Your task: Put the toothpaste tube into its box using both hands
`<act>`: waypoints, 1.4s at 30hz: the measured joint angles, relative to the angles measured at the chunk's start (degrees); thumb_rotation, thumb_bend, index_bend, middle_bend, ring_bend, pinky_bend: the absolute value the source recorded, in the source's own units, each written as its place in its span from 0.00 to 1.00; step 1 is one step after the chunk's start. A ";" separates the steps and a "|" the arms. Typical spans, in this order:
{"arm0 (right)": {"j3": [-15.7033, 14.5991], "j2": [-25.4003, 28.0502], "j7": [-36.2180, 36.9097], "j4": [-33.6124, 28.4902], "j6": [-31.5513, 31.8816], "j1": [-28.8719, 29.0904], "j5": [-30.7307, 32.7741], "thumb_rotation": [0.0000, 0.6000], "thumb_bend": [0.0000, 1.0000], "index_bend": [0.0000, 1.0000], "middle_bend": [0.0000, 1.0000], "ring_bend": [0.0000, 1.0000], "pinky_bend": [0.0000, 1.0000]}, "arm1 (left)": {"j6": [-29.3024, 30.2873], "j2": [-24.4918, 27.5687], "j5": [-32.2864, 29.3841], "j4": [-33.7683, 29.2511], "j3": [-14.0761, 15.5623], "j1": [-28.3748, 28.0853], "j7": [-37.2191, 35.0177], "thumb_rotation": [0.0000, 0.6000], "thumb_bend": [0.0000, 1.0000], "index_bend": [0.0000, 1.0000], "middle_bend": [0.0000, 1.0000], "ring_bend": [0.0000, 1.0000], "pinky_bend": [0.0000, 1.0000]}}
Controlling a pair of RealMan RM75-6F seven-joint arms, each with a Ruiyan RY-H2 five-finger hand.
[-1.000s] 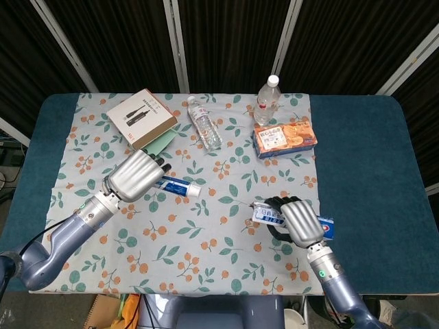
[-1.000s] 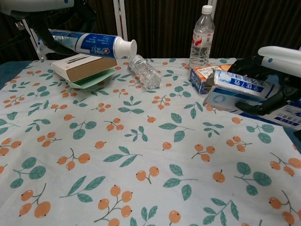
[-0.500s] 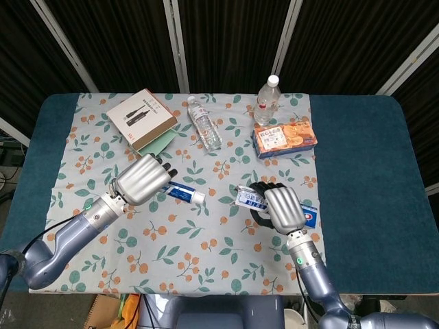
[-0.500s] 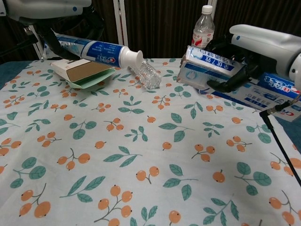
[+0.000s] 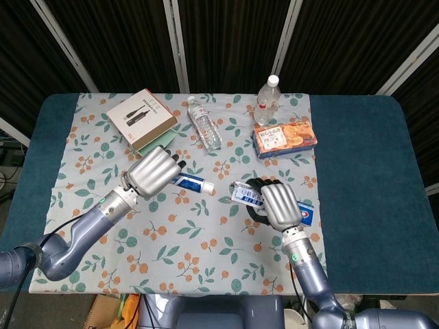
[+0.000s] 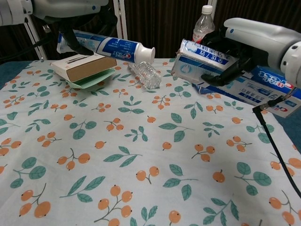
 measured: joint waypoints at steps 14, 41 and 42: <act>0.41 3.37 2.65 -2.71 0.58 -0.14 0.51 1.00 0.40 0.44 0.52 0.46 0.42 | 2.92 -6.61 -7.08 -1.52 -2.36 -4.33 10.97 1.00 0.51 0.68 0.77 0.68 0.72; -0.77 5.38 6.93 -6.22 2.27 -1.03 -0.25 1.00 0.40 0.44 0.52 0.46 0.43 | 5.59 -10.47 0.78 3.10 -2.69 -9.17 9.34 1.00 0.50 0.66 0.74 0.67 0.72; -0.78 5.44 7.19 -6.33 2.29 -1.10 -0.30 1.00 0.40 0.44 0.52 0.46 0.43 | 5.66 -10.60 1.55 3.48 -2.68 -9.31 8.93 1.00 0.50 0.66 0.73 0.66 0.71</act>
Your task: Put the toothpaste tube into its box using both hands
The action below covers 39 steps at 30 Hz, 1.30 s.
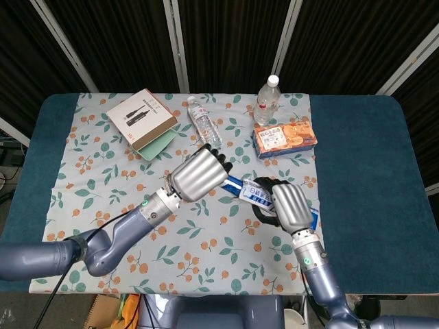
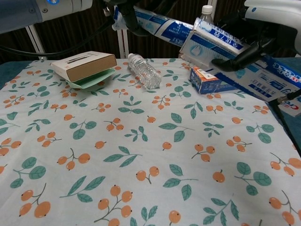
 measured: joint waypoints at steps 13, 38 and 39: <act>1.51 0.71 9.25 -1.71 1.06 -2.08 -1.12 1.00 0.40 0.44 0.52 0.46 0.43 | -0.62 -0.40 8.92 4.73 0.33 -2.64 -2.19 1.00 0.34 0.54 0.56 0.48 0.55; 2.59 -0.17 31.58 -3.36 2.52 -8.11 -8.90 1.00 0.40 0.44 0.52 0.46 0.43 | 0.07 -1.20 13.96 8.64 -3.91 -6.62 -0.12 1.00 0.15 0.29 0.30 0.28 0.42; 2.42 -0.16 32.01 -3.34 2.40 -8.23 -9.35 1.00 0.40 0.44 0.52 0.46 0.43 | 0.00 -1.11 14.12 8.80 -3.99 -6.77 -0.04 1.00 0.15 0.29 0.30 0.28 0.42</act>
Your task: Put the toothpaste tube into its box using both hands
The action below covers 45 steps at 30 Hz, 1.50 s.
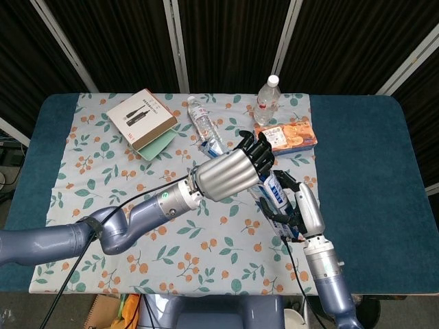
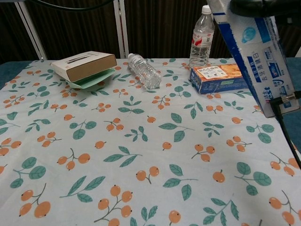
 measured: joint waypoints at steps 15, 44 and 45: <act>-0.81 0.48 5.08 0.11 -1.29 -1.11 -3.13 1.00 0.40 0.44 0.52 0.46 0.43 | 0.62 -2.16 2.70 5.63 -3.92 -5.16 1.07 1.00 0.13 0.21 0.23 0.23 0.40; 2.95 1.38 9.20 3.35 1.21 -2.56 -3.17 1.00 0.40 0.44 0.52 0.46 0.43 | 9.29 3.75 5.38 0.46 -3.04 0.80 -5.46 1.00 0.11 0.16 0.20 0.20 0.37; 3.17 1.48 9.40 3.59 1.56 -2.73 -3.14 1.00 0.40 0.44 0.52 0.46 0.43 | 10.11 4.51 5.43 -0.01 -2.78 1.82 -6.05 1.00 0.11 0.16 0.20 0.20 0.37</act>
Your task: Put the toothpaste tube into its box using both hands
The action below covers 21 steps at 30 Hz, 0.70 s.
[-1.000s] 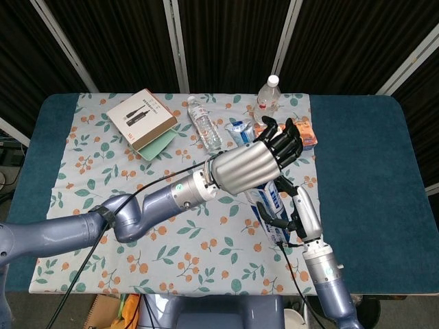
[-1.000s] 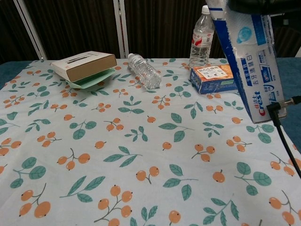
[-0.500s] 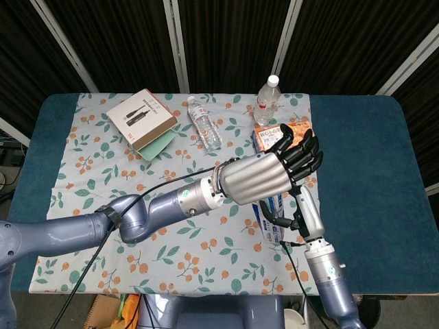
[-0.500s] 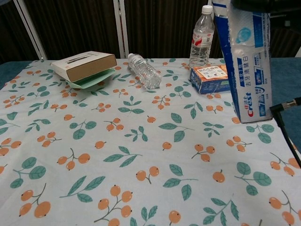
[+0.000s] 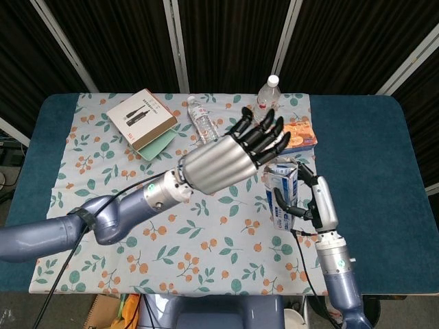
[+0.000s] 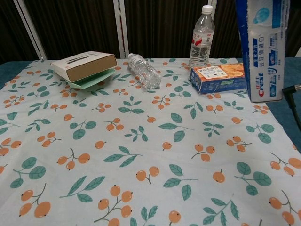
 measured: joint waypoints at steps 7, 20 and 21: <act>1.71 1.69 1.84 2.66 2.03 -1.63 0.69 1.00 0.40 0.44 0.52 0.46 0.43 | 8.67 5.83 1.46 -3.59 4.84 10.78 -6.44 1.00 0.11 0.17 0.20 0.20 0.37; 0.77 4.72 6.97 5.91 5.08 -6.64 0.52 1.00 0.44 0.57 0.63 0.58 0.48 | 21.71 9.23 8.08 -4.79 23.01 32.88 -17.94 1.00 0.11 0.19 0.23 0.21 0.37; 0.34 4.94 6.63 6.20 4.99 -6.81 0.41 1.00 0.45 0.60 0.65 0.60 0.50 | 22.30 9.08 8.43 -4.51 24.20 34.24 -18.50 1.00 0.11 0.19 0.23 0.21 0.37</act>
